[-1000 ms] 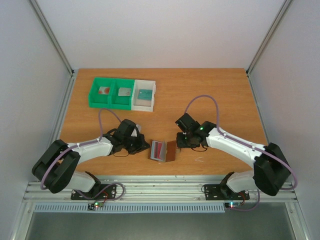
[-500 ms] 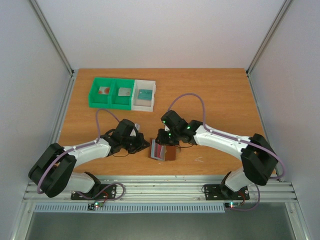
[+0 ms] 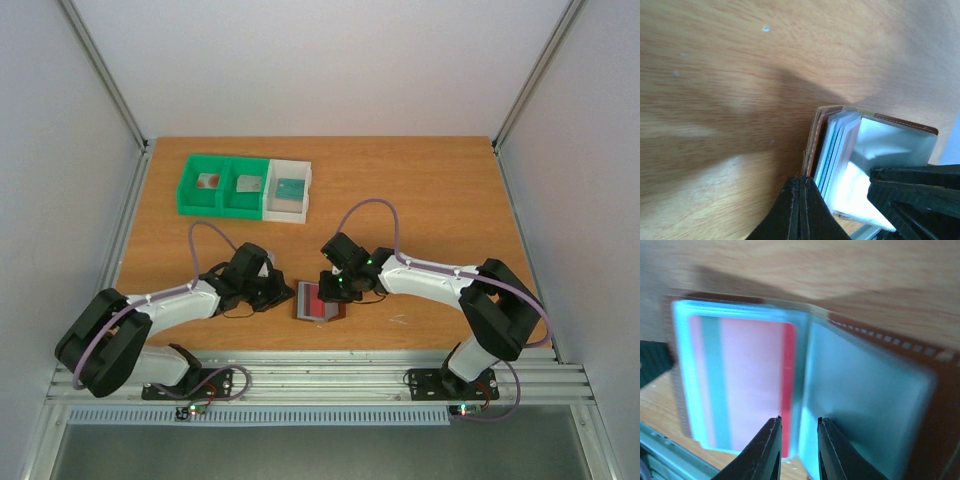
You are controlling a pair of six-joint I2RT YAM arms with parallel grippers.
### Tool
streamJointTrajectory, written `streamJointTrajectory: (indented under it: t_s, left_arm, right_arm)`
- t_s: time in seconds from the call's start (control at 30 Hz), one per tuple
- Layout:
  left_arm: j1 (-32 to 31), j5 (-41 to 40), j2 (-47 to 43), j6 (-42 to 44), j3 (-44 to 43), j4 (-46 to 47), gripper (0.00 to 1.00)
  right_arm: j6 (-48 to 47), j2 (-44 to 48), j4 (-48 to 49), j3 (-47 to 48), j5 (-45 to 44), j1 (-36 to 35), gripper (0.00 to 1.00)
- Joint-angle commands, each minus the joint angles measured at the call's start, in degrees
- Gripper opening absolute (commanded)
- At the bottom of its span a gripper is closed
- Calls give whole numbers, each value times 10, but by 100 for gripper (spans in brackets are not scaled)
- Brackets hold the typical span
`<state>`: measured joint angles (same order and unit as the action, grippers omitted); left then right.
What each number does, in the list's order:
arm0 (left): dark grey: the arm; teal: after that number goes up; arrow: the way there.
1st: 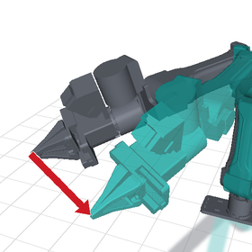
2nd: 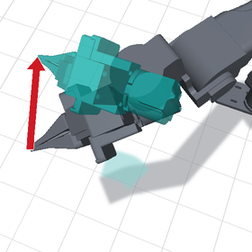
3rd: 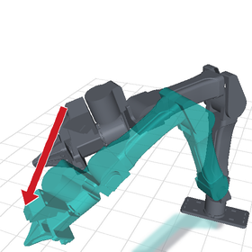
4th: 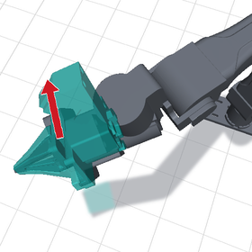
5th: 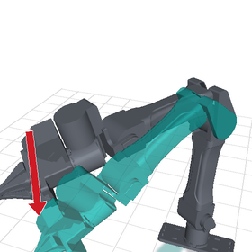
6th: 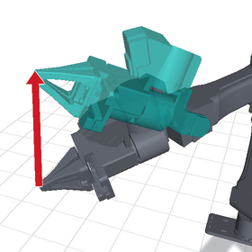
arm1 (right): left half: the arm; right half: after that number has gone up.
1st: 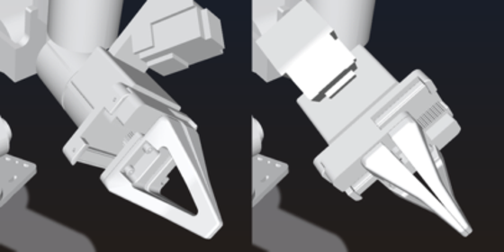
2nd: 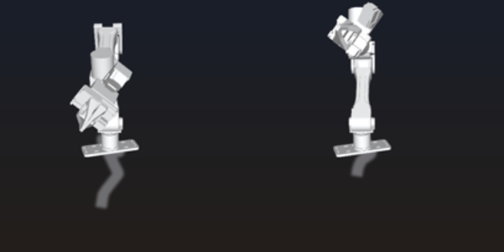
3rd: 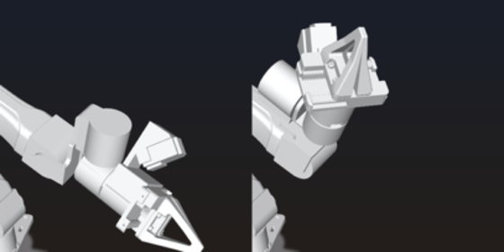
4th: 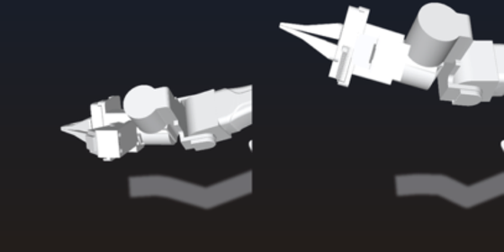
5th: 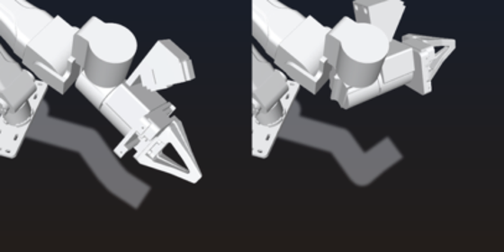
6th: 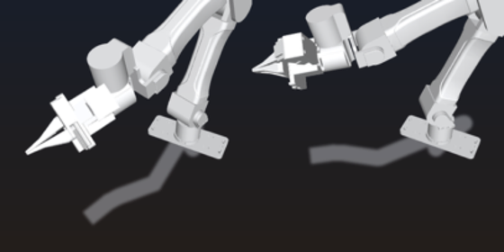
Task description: Take the credit cards out of the card holder
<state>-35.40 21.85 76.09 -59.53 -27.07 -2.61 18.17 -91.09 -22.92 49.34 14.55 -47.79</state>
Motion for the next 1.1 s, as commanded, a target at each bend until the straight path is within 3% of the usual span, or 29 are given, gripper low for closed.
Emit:
streamJointTrajectory:
  t_s: [0.0,0.13,0.4,0.53,0.63,0.87,1.07]
  left_arm:
    - [-3,-23,-10,17,13,-7,0]
    - [-3,-32,-16,14,19,-16,1]
    - [-3,-68,-88,43,-33,-144,32]
    - [-5,-32,-100,56,-51,-124,37]
    - [-10,-17,-71,56,-57,-97,35]
    - [-35,29,31,56,-65,4,17]
    - [-47,1,64,61,-71,-13,1]
  right_arm:
    - [-16,26,78,-53,48,23,21]
    - [-17,12,106,-61,69,26,19]
    - [-11,1,144,-74,95,33,15]
    - [-10,2,152,-76,97,33,15]
    - [-9,0,154,-79,92,34,14]
    - [-15,-12,160,-83,93,33,14]
    - [-15,-15,167,-88,90,36,14]
